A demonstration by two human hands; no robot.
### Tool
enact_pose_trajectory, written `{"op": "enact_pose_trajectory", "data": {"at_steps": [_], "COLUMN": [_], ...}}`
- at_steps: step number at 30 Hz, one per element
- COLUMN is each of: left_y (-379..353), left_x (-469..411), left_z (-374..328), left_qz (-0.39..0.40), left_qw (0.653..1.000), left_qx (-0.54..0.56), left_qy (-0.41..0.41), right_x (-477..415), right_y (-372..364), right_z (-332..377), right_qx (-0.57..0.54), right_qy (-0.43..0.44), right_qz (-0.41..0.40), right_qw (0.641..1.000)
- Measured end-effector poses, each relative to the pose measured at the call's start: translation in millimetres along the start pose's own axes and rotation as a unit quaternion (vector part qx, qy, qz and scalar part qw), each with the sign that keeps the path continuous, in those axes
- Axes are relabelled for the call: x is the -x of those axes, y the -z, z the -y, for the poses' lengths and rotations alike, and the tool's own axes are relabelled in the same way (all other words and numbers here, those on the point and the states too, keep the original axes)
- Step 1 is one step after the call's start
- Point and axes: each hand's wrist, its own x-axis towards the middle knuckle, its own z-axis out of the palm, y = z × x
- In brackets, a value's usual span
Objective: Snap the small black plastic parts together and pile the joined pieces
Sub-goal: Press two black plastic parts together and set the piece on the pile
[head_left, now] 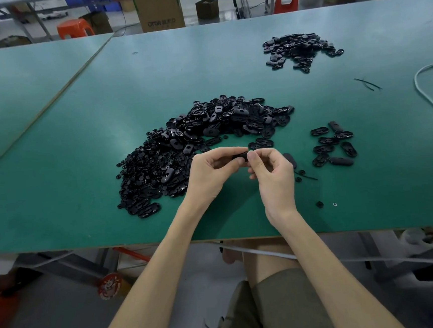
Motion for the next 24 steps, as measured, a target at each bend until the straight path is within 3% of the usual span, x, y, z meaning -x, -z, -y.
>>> {"op": "enact_pose_trajectory", "data": {"at_steps": [24], "left_y": [-2.7], "left_x": [0.6], "left_z": [2.0], "left_qz": [-0.032], "left_qw": [0.998], "left_qx": [-0.062], "left_qy": [-0.002], "right_x": [-1.4], "right_y": [0.1], "right_z": [-1.3], "right_qx": [0.027], "right_qy": [-0.009], "right_qz": [0.021], "right_qw": [0.999]}}
